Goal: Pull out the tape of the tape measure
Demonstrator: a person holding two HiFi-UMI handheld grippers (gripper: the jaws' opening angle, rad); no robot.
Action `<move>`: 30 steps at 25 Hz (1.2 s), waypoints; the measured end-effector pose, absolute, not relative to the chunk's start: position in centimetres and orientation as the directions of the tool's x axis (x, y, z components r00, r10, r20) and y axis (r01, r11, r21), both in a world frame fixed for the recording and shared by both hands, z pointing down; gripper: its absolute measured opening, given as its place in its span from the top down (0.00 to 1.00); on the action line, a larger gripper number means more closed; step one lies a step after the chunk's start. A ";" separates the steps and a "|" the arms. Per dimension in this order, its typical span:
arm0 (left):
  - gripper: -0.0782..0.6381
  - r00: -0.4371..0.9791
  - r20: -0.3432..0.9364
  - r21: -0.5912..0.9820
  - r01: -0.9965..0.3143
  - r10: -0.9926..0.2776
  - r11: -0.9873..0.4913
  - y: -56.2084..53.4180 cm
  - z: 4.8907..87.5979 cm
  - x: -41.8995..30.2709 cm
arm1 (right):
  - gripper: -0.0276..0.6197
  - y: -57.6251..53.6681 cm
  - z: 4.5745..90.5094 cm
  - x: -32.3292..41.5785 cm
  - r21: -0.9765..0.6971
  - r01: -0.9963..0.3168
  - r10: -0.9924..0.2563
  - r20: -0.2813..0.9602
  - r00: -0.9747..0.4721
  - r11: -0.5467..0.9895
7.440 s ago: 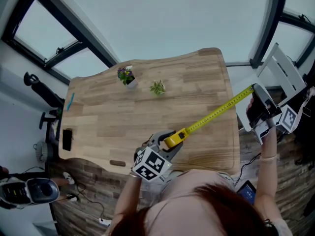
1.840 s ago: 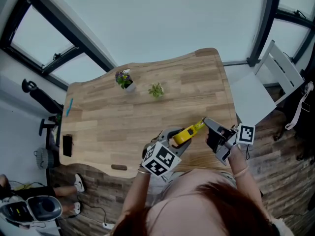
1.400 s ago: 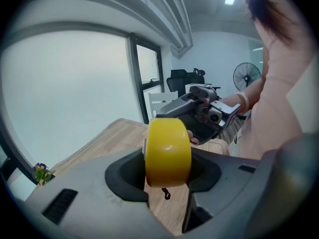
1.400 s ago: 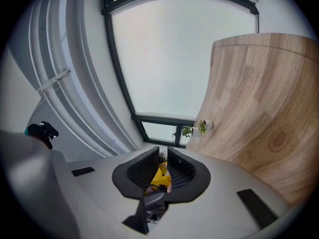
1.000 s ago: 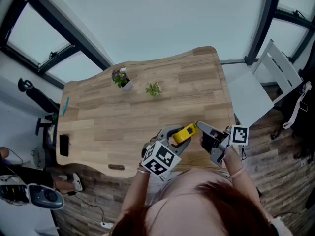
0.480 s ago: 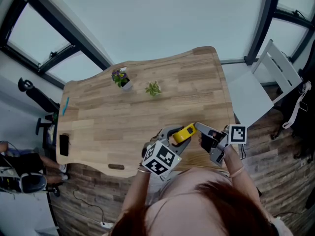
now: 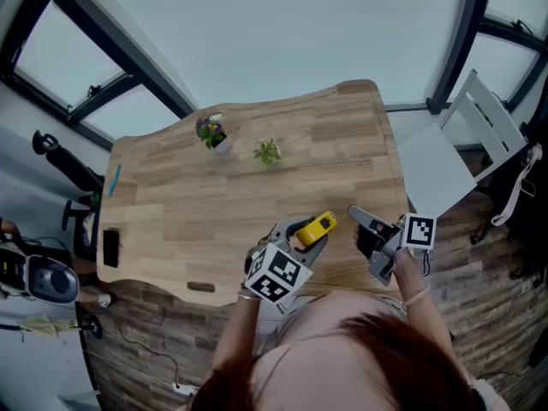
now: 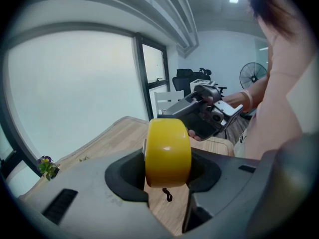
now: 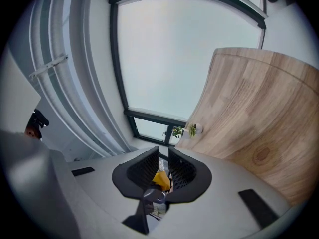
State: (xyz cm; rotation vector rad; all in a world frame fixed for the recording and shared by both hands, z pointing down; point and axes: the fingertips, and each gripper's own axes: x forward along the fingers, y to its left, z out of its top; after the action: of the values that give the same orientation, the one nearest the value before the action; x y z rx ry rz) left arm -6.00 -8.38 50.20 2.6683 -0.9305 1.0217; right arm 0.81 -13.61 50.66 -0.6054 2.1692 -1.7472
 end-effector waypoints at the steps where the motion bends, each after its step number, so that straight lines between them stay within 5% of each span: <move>1: 0.66 0.573 0.643 -0.086 -0.605 -0.508 -0.791 -8.5 50.3 -6.2 | 0.89 -13.7 50.7 1.1 -0.967 -0.165 -0.498 0.048 -0.866 0.192; 18: 0.66 0.443 0.701 -0.019 -0.771 -0.559 -0.636 -9.9 55.7 -9.8 | 0.94 -14.7 49.5 2.1 -0.724 -0.522 -0.557 0.229 -0.798 0.451; 30: 0.66 0.418 0.655 0.039 -0.850 -0.629 -0.525 -11.0 55.4 -10.0 | 0.96 -15.6 50.0 3.3 -0.386 -0.734 -0.663 0.324 -0.675 0.559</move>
State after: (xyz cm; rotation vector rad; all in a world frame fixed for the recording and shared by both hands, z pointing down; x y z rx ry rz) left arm -10.01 -10.95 55.43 2.3132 -1.2685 0.8352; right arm 3.32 -15.62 50.04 -1.3063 2.8967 -0.8275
